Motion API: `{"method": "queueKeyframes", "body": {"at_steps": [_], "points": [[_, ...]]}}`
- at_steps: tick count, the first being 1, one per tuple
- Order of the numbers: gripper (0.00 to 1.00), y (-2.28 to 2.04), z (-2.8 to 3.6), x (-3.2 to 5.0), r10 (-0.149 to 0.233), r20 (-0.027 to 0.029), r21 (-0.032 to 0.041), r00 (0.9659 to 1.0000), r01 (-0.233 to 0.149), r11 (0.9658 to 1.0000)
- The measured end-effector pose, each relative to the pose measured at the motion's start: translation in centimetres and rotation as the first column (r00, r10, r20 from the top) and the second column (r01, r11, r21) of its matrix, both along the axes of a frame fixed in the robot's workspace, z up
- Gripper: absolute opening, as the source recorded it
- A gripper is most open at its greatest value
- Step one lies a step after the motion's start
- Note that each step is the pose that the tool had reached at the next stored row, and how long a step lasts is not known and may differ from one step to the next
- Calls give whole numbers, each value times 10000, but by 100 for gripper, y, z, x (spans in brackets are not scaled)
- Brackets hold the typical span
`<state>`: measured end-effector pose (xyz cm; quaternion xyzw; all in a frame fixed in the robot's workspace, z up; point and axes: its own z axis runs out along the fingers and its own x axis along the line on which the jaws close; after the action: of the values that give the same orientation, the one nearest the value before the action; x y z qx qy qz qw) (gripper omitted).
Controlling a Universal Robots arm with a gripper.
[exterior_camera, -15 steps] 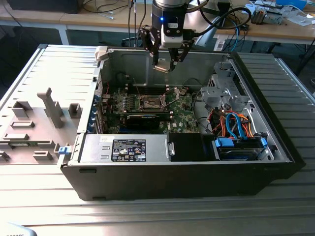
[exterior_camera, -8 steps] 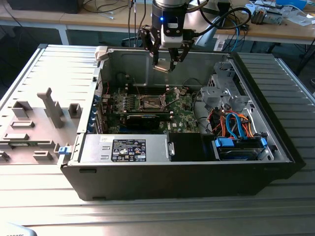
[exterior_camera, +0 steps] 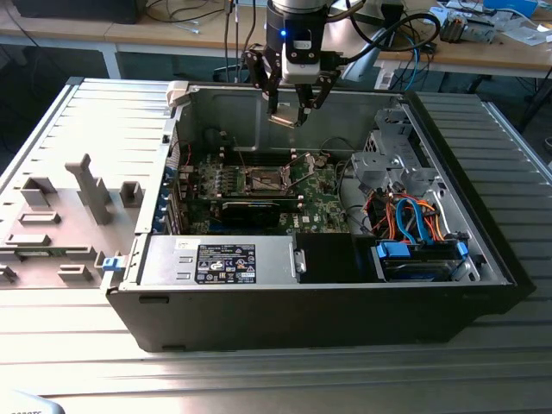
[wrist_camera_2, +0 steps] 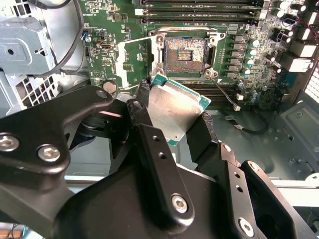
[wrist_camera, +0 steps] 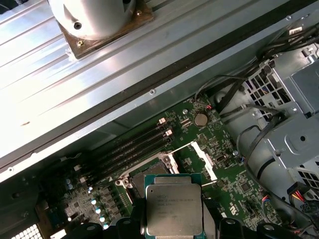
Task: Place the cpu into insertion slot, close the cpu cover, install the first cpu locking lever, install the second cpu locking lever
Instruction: 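Place the cpu into insertion slot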
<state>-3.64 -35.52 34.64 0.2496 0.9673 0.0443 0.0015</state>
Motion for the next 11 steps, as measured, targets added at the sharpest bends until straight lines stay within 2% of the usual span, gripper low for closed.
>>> {"method": "queueKeyframes", "body": {"at_steps": [11], "points": [[54, 0, 0, 0, -67, 0, 0, 10000, 67, 10000]]}}
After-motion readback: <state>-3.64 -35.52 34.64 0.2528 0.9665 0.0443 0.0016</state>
